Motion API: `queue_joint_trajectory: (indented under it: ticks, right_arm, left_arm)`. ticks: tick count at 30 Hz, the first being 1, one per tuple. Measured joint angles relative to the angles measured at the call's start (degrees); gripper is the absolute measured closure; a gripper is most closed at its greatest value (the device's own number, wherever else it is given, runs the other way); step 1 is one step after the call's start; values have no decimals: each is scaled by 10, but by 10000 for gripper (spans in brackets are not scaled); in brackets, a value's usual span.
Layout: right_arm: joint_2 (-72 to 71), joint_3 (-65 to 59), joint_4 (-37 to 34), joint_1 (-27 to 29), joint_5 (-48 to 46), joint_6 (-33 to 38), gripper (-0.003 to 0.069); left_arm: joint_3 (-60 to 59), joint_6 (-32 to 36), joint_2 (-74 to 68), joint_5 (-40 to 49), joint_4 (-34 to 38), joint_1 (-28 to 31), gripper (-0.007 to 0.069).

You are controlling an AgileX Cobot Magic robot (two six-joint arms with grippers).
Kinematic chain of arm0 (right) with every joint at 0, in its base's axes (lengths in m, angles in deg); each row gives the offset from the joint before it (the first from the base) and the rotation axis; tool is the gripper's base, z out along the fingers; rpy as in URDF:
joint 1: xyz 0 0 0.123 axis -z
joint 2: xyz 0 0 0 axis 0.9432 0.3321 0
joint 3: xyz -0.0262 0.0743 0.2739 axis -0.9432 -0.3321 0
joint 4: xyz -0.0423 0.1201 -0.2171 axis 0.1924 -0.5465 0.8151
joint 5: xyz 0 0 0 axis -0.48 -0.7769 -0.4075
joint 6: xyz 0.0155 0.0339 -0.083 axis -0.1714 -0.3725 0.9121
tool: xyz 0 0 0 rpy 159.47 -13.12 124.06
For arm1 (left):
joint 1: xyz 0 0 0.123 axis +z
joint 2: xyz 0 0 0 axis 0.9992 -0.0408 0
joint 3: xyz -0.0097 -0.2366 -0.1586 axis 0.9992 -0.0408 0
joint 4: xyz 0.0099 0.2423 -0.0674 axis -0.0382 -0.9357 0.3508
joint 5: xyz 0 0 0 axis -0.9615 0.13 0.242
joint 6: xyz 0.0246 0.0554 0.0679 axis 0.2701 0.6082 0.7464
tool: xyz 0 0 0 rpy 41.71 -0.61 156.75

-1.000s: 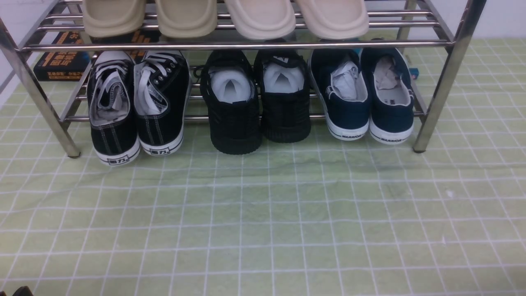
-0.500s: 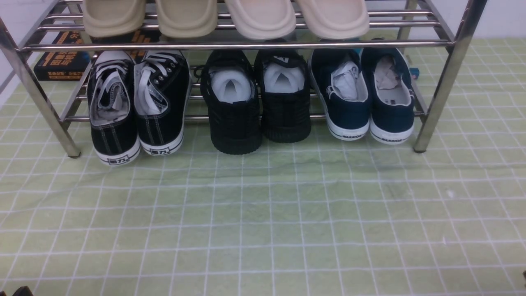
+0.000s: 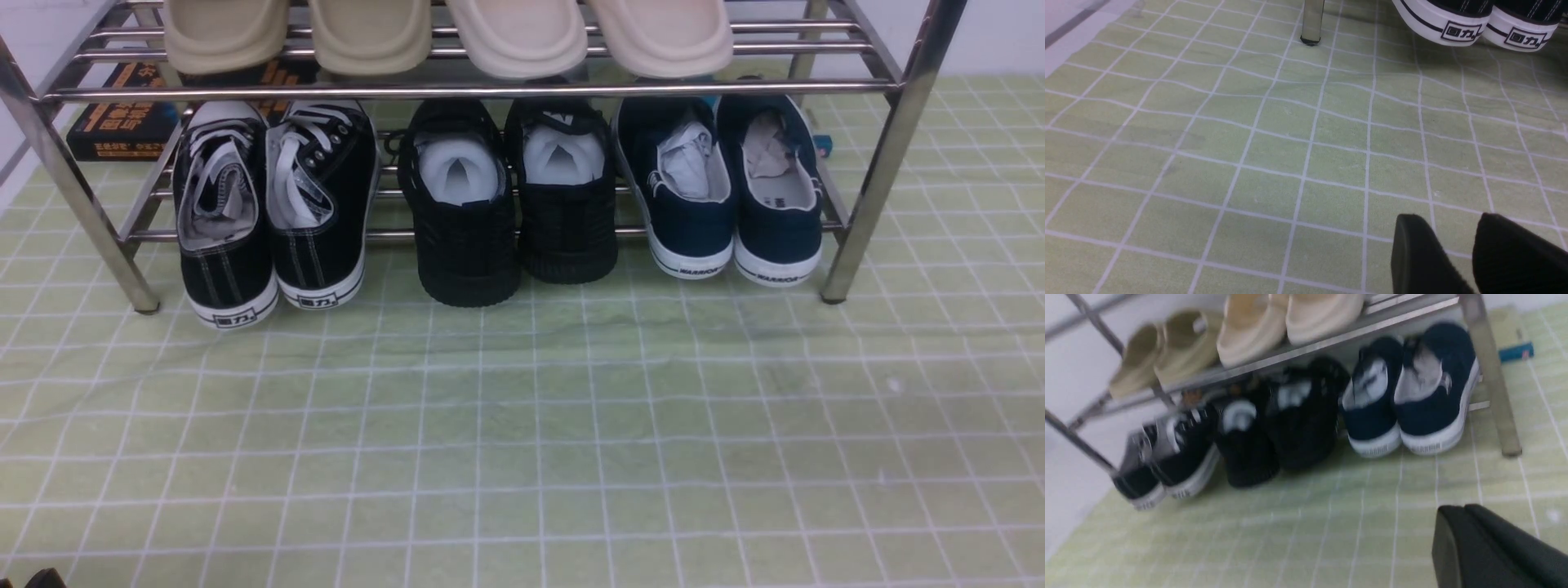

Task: Take the shoes off the shelf with your hand from the green coffee tablecloth.

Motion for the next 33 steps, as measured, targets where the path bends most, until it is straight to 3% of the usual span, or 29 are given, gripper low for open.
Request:
queue_joint_trajectory:
  ticks: [7, 13, 16, 21, 28, 33]
  right_arm:
    - [309, 98, 42, 0, -204, 30, 657]
    - [468, 171, -62, 0, -261, 128, 655]
    - [497, 205, -74, 0, -259, 145, 655]
    - [517, 265, -11, -21, -197, 95, 652]
    - [572, 411, 165, -167, -170, -40, 641]
    - [654, 508, 283, -248, -171, -155, 590]
  left_arm:
    - [0, 0, 0, 0, 0, 0, 385]
    - [0, 0, 0, 0, 0, 0, 385]
    - [0, 0, 0, 0, 0, 0, 385]
    - [0, 0, 0, 0, 0, 0, 385]
    - [0, 0, 0, 0, 0, 0, 385]
    - [0, 0, 0, 0, 0, 0, 385]
